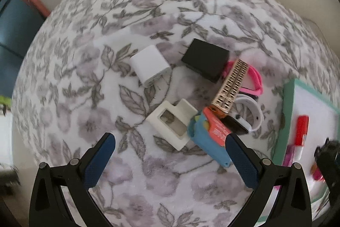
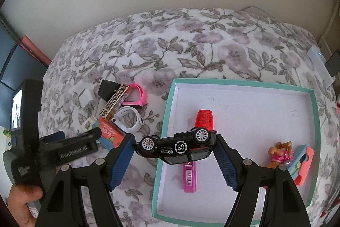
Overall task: Organize rigid objects
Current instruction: 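Grasp the blue-and-orange eraser box with the left gripper while the right gripper holds the car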
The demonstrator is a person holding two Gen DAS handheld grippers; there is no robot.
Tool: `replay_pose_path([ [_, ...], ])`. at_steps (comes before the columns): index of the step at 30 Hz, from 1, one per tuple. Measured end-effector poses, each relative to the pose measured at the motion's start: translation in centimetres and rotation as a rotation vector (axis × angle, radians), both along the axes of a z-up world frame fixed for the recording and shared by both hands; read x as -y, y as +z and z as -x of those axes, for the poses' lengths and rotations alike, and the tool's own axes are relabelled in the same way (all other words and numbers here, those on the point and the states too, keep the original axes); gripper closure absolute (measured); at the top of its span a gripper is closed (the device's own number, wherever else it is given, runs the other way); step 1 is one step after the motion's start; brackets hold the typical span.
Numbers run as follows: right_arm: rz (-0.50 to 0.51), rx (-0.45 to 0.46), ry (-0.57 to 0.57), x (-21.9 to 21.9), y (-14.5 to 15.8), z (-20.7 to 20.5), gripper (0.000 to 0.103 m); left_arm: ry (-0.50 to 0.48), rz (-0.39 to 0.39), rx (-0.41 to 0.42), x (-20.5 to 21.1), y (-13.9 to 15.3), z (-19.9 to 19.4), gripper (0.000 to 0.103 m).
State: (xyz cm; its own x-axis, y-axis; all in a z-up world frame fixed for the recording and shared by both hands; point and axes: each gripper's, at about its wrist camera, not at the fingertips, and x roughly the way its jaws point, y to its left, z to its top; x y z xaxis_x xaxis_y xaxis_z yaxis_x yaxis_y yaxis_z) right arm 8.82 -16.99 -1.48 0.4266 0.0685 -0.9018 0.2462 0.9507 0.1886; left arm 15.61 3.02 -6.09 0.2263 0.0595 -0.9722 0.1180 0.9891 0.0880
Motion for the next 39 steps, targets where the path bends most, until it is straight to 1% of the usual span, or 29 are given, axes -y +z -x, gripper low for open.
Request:
replay_pose_path([
  [2,0.001,0.0,0.002,0.0,0.1,0.1,0.026,-0.022,0.018,-0.01,0.7,0.1,0.2,0.0],
  [5,0.007,0.005,-0.008,0.4,0.3,0.2,0.026,-0.032,0.052,-0.05,1.5,-0.3,0.4,0.001],
  [7,0.0,0.008,-0.023,0.9,0.4,0.4,0.026,-0.04,0.063,-0.067,2.0,-0.4,0.7,0.006],
  [9,-0.008,0.011,-0.033,1.2,0.6,0.5,0.026,-0.033,0.073,-0.074,2.1,-0.5,0.7,0.021],
  [13,-0.017,0.012,-0.044,1.6,0.6,0.7,0.026,0.008,0.112,-0.093,1.8,-0.9,0.5,0.03],
  [14,-0.02,0.012,-0.045,1.7,0.6,0.8,0.026,0.027,0.124,-0.1,1.7,-1.0,0.4,0.035],
  [16,-0.022,0.013,-0.046,1.7,0.6,0.8,0.026,0.044,0.122,-0.088,1.3,-0.9,0.2,0.039],
  [17,-0.022,0.013,-0.045,1.7,0.6,0.8,0.026,0.051,0.126,-0.077,0.9,-0.8,-0.1,0.044],
  [18,-0.022,0.013,-0.045,1.7,0.6,0.8,0.026,0.061,0.132,-0.064,0.7,-0.7,-0.2,0.053],
  [20,-0.022,0.012,-0.043,1.7,0.6,0.8,0.026,0.074,0.142,-0.065,0.6,-0.8,-0.5,0.061],
  [22,-0.021,0.011,-0.041,1.7,0.6,0.8,0.026,0.06,0.139,-0.066,0.8,-1.0,-0.8,0.067],
  [25,-0.021,0.008,-0.042,1.7,0.5,0.8,0.026,0.048,0.143,-0.1,1.6,-1.7,-0.7,0.067],
  [32,-0.02,0.003,-0.035,1.6,0.4,0.8,0.026,0.045,0.111,-0.066,2.8,-1.5,-0.9,0.067],
  [35,-0.02,-0.003,-0.034,1.6,0.2,0.7,0.026,0.044,0.068,-0.044,4.0,-1.6,-0.8,0.065],
  [39,-0.019,-0.011,-0.042,1.9,0.0,0.7,0.026,0.055,0.07,-0.043,4.2,-2.0,-1.0,0.064],
])
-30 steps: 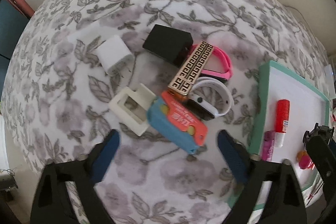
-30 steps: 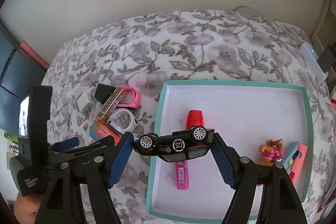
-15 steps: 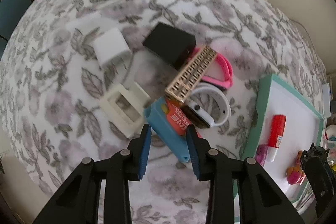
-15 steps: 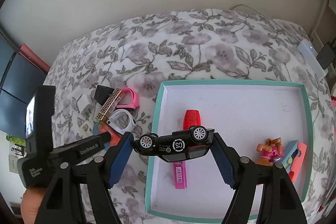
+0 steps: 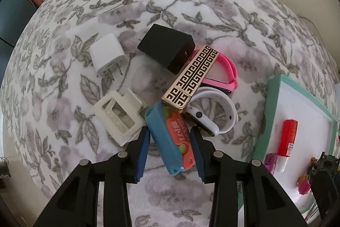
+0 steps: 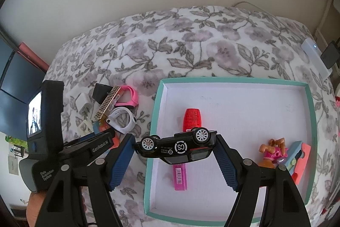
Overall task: Organize rigid objects
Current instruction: 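Grasp the blue-and-orange eraser box with the left gripper while the right gripper holds the car, then carry the car and eraser box into the tray and open both grippers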
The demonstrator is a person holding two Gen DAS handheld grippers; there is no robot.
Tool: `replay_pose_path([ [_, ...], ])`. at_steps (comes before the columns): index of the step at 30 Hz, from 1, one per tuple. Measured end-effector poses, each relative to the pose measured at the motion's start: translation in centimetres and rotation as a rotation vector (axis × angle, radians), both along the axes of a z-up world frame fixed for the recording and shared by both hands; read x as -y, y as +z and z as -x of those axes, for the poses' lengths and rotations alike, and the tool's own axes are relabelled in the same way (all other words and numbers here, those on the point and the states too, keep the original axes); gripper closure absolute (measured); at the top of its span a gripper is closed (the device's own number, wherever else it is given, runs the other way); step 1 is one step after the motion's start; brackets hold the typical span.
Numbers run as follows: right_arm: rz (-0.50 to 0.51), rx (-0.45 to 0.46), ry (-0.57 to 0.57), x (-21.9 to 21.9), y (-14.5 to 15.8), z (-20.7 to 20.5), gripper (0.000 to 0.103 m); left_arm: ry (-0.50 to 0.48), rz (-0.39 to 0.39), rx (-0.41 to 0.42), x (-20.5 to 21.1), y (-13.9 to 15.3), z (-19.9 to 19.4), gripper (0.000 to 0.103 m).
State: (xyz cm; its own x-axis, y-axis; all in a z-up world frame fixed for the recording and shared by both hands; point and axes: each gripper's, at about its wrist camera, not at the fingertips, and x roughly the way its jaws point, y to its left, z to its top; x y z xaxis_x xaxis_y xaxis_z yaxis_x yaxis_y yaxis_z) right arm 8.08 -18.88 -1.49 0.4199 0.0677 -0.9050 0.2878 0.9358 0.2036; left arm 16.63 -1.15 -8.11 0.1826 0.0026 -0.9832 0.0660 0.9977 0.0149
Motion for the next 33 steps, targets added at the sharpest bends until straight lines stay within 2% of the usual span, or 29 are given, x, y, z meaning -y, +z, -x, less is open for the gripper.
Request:
replay_pose_path([
  [7,0.001,-0.002,0.004,-0.2,0.0,0.0,0.026,-0.027,-0.03,0.008,0.9,-0.9,0.6,0.063],
  [10,0.002,-0.003,0.0,-0.1,0.0,0.0,0.026,-0.041,-0.03,-0.015,1.4,-1.2,1.1,0.063],
  [16,0.0,-0.003,-0.007,0.2,0.1,0.2,0.026,-0.113,-0.081,-0.04,3.2,-1.4,3.0,0.062],
  [20,-0.017,0.009,-0.02,0.6,0.4,0.5,0.026,-0.128,-0.06,-0.114,3.5,-3.0,3.7,0.061],
  [26,-0.024,0.016,-0.019,0.8,0.6,0.7,0.026,-0.144,-0.089,-0.08,4.6,-3.2,4.2,0.062],
  [29,-0.021,0.007,-0.021,1.0,0.5,0.7,0.026,-0.128,-0.078,-0.084,4.7,-3.3,4.1,0.063],
  [33,-0.029,0.0,-0.036,1.4,0.4,0.9,0.026,-0.088,-0.022,-0.085,2.9,-2.5,3.5,0.067],
])
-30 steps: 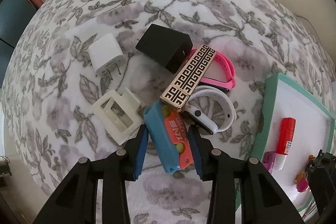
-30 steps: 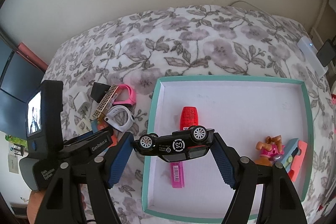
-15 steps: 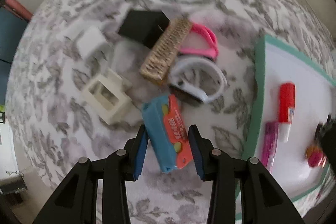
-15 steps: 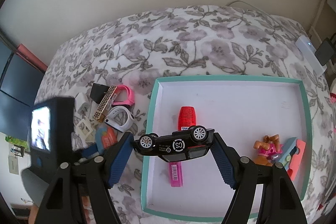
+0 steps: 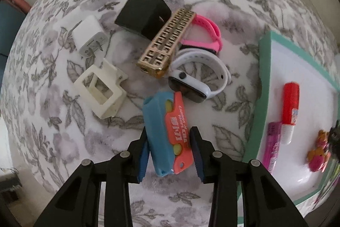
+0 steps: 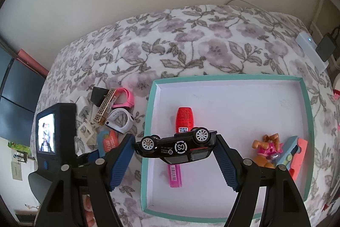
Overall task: Organize rigid objects
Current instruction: 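Carry the car and eraser box into the tray and open both grippers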
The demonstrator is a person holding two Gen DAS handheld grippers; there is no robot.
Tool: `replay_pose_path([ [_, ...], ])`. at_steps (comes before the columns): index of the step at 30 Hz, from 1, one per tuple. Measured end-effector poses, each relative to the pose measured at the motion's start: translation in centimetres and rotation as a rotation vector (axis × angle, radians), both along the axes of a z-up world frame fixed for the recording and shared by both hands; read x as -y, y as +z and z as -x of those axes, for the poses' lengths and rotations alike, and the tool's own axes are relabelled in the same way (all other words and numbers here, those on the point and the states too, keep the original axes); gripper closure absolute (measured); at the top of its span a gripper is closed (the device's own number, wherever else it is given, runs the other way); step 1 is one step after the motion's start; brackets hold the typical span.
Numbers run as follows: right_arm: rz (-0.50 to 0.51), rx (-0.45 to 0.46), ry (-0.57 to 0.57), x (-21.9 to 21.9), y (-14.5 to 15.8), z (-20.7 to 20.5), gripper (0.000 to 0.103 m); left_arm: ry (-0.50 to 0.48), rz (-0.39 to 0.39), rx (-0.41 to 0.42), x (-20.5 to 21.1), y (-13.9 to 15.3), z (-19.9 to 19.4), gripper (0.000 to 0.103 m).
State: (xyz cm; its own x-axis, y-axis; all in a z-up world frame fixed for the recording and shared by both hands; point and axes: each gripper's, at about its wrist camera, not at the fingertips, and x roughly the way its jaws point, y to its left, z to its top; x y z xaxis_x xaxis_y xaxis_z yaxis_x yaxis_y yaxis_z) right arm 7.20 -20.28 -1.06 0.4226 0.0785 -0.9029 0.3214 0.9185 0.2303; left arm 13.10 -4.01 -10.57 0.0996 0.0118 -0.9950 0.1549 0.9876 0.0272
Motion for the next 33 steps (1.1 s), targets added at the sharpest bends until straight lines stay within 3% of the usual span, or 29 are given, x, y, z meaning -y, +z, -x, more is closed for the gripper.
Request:
replay_pose_path([
  [3,-0.009,0.004,-0.013,0.5,0.3,0.2,0.026,0.026,0.035,0.017,-0.8,0.9,-0.2,0.071],
  [5,-0.006,0.015,-0.022,0.9,0.8,0.5,0.026,0.036,0.072,0.04,-1.0,2.1,-0.4,0.08],
  [10,-0.004,0.028,-0.058,2.3,1.4,1.2,0.026,0.023,0.099,0.085,-0.8,4.3,-0.3,0.081],
  [17,-0.013,0.039,-0.12,4.9,2.0,2.6,0.026,0.006,0.186,0.149,0.3,7.8,0.2,0.081],
  [24,-0.005,0.061,-0.194,7.7,3.2,4.3,0.026,-0.069,0.299,0.239,2.9,11.5,1.3,0.081],
  [28,0.025,0.062,-0.24,9.5,3.5,5.4,0.026,-0.137,0.327,0.244,5.9,11.5,2.3,0.081],
  [33,0.04,0.007,-0.307,11.8,1.9,6.4,0.026,-0.243,0.316,0.234,9.9,10.0,3.7,0.081],
])
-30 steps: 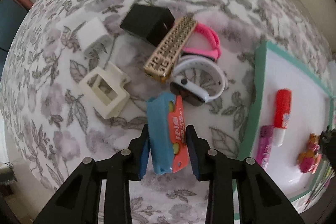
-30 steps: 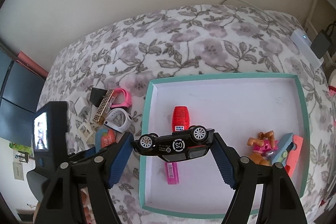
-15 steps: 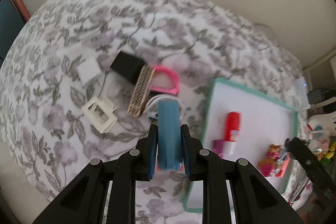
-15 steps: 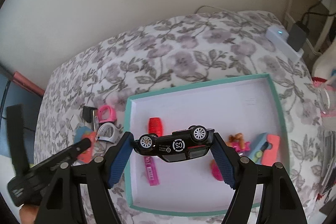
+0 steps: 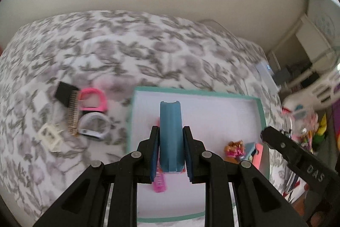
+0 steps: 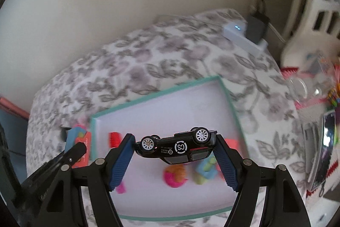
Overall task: Organize rigid objects
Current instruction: 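Carry the car and eraser box into the tray and open both grippers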
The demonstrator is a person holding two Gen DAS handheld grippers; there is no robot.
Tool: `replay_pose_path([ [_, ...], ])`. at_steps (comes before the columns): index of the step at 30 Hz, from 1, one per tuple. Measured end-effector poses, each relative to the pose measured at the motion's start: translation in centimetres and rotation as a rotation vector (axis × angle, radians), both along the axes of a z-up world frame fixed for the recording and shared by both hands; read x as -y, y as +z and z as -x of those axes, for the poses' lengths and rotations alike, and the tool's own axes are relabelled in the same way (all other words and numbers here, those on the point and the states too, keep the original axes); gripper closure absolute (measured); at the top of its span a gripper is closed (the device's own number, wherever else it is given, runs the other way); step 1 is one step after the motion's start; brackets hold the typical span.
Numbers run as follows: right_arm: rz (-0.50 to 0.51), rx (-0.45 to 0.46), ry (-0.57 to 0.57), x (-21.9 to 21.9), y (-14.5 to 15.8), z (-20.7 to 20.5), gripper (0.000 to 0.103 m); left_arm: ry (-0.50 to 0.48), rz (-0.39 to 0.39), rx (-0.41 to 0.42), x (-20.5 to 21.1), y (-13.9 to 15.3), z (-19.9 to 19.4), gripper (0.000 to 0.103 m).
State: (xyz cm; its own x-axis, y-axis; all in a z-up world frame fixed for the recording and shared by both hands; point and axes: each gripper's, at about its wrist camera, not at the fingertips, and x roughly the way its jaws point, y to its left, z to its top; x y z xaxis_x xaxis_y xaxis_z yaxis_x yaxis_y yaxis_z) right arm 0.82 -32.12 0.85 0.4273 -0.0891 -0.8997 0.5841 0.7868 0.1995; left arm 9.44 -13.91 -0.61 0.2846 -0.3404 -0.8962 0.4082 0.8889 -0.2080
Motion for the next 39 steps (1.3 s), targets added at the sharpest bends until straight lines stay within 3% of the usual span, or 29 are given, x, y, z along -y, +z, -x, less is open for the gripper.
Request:
replay_pose_path([
  [11,-0.009,-0.092,-0.048,1.8,-3.9,0.4,0.026,-0.089,-0.09,-0.026,3.8,-4.0,1.9,0.08],
  [24,0.005,-0.126,-0.039,1.5,-4.6,-0.1,0.026,-0.082,-0.13,-0.04,3.8,-4.9,1.7,0.08],
  [25,0.006,-0.125,-0.038,1.5,-4.5,-0.1,0.026,-0.082,-0.13,-0.034,3.8,-4.8,1.7,0.079],
  [27,0.006,-0.126,-0.033,1.4,-4.4,-0.2,0.026,-0.083,-0.126,-0.027,3.8,-4.5,1.7,0.055],
  [28,0.008,-0.128,-0.03,1.3,-4.4,-0.2,0.026,-0.084,-0.125,-0.024,3.8,-4.4,1.7,0.051],
  [36,0.013,-0.125,-0.016,0.9,-3.9,-0.5,0.024,-0.068,-0.115,-0.016,3.3,-3.6,1.4,0.05],
  [39,0.018,-0.111,-0.017,0.9,-3.4,-0.5,0.018,-0.054,-0.108,-0.011,2.9,-3.2,1.2,0.045],
])
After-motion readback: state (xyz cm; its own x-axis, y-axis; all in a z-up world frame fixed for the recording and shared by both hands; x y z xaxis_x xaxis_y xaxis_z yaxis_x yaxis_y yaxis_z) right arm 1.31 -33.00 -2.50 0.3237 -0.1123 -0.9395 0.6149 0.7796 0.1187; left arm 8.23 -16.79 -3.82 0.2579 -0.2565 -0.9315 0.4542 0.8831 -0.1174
